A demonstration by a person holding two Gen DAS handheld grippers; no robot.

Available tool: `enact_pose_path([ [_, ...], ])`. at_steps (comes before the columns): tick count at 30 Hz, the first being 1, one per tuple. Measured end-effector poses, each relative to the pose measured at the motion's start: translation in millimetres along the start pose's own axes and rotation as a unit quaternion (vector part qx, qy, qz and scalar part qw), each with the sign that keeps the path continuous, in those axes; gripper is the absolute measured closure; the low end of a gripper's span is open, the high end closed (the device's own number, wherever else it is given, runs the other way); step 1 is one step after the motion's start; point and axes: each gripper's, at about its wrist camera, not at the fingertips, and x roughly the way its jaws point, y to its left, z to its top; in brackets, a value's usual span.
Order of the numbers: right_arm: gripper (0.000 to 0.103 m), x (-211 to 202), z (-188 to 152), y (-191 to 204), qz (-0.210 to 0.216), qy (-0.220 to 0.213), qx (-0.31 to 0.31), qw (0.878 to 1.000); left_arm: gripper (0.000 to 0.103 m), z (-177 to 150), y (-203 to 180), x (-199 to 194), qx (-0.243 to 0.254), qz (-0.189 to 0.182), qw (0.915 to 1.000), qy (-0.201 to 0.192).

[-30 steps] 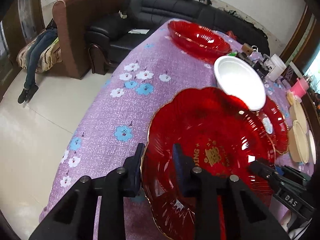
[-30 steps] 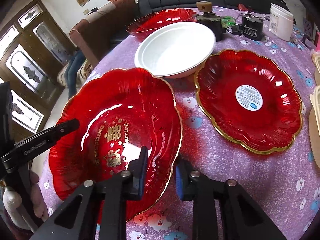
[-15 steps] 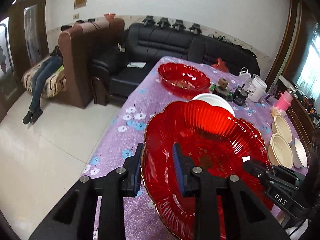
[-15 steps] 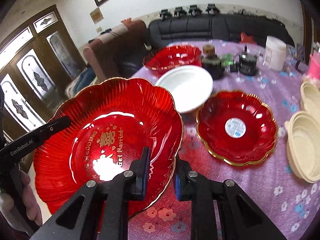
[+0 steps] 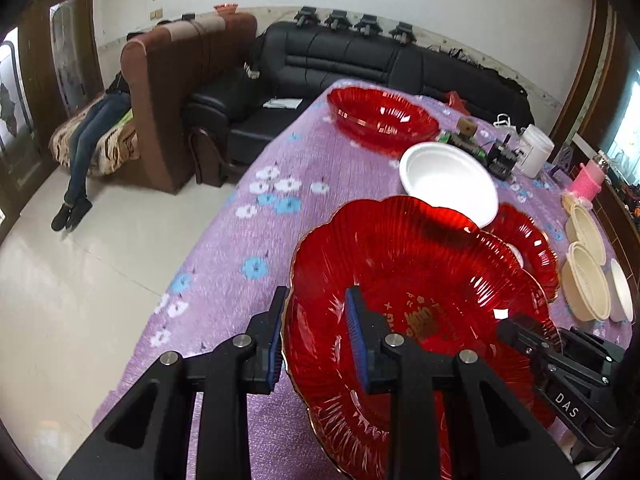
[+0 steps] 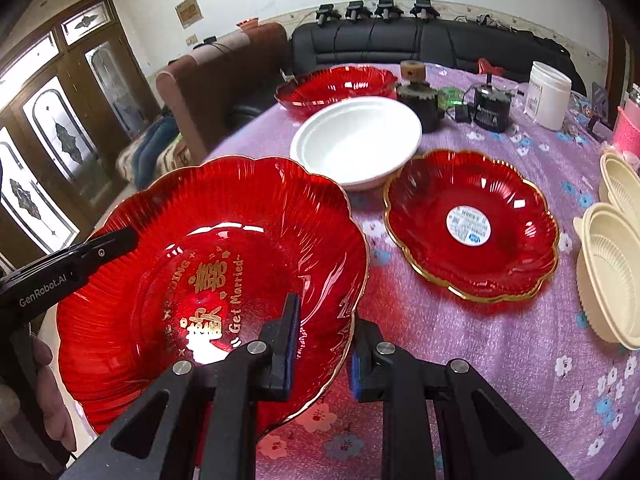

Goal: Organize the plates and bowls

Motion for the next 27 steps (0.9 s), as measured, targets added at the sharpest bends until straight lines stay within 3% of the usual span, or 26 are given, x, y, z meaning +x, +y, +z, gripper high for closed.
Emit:
enact_pose_path([
  [11,0.081,21.6,-12.3,1.4,-0.014,0.015,-0.005,1.0,0.076,-17.2,8.1,38.4,-0.014,0.011,0.999,0.041],
  [17,0.081,22.6,-15.4,6.1,-0.027,0.01,-0.019,0.999,0.074,-21.5,2.8,41.4,-0.008,0.026,0.9987,0.042],
  [20,0.081,20.2,-15.9,4.6,-0.025,0.005,-0.014,1.0,0.061,-21.3,1.8,38.6,-0.01,0.018,0.9986,0.05],
  [22,0.079,16.5,-15.7,3.3,-0.016,0.002,-0.008,1.0,0.044,-22.0,2.7,33.5,-0.015,0.017,0.9985,0.05],
  [27,0.055,-2.8,-15.5,0.9,0.0,-0.029,-0.003,1.0,0.036,-22.3,6.5,16.1,-0.021,0.02,0.9987,0.041],
])
